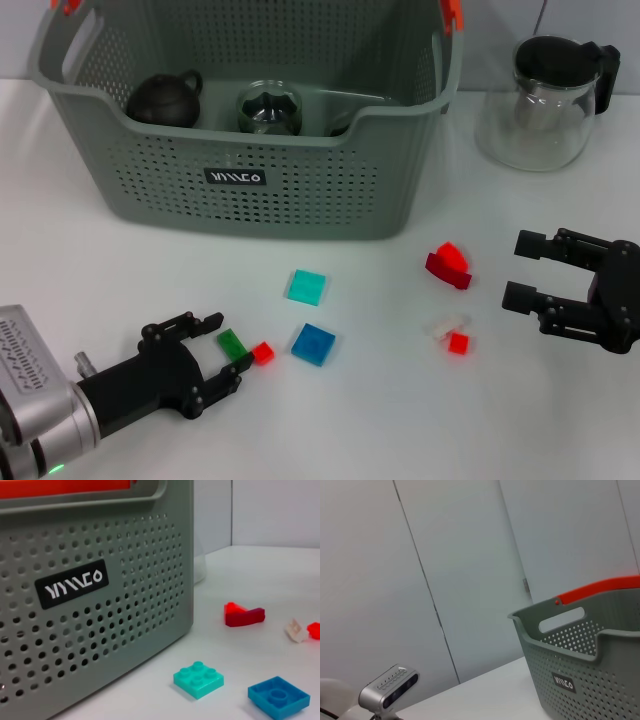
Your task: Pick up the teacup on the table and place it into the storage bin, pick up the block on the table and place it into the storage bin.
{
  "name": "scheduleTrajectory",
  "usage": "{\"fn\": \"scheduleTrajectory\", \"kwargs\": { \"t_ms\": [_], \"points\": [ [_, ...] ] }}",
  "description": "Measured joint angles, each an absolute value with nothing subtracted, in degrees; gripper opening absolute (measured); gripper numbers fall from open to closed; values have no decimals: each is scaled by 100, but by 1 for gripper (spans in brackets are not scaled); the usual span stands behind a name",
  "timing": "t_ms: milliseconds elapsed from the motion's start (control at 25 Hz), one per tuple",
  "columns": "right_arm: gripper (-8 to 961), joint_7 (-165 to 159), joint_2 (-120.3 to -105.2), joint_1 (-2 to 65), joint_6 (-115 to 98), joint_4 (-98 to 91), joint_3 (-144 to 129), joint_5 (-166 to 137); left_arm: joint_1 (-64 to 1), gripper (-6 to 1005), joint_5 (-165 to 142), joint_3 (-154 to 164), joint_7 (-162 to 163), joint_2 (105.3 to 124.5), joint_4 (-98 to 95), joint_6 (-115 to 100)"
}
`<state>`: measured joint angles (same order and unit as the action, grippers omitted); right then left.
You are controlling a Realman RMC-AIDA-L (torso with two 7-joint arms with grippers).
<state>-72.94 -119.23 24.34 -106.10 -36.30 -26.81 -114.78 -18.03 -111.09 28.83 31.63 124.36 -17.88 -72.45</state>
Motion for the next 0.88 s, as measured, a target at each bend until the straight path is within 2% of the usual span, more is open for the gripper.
{"fn": "scheduleTrajectory", "kwargs": {
  "t_ms": [440, 560, 720, 880],
  "points": [
    [791, -7298, -11927, 2434, -10616, -3630, -2680, -11479, -1801, 593, -11075, 2882, 3221, 12436, -1771, -7200],
    [791, -7310, -11927, 2439, -10625, -3630, -2680, -11479, -1804, 416, -11074, 2883, 3232, 12436, -1775, -7193],
    [791, -7325, -11927, 2443, -10627, -3630, -2680, -11479, -1758, 403, -11070, 2778, 3395, 12429, -1860, -7482],
    [791, -7336, -11921, 2444, -10627, -3630, -2681, -11479, -1606, 401, -11063, 2267, 4015, 12359, -2273, -8714]
  ]
}}
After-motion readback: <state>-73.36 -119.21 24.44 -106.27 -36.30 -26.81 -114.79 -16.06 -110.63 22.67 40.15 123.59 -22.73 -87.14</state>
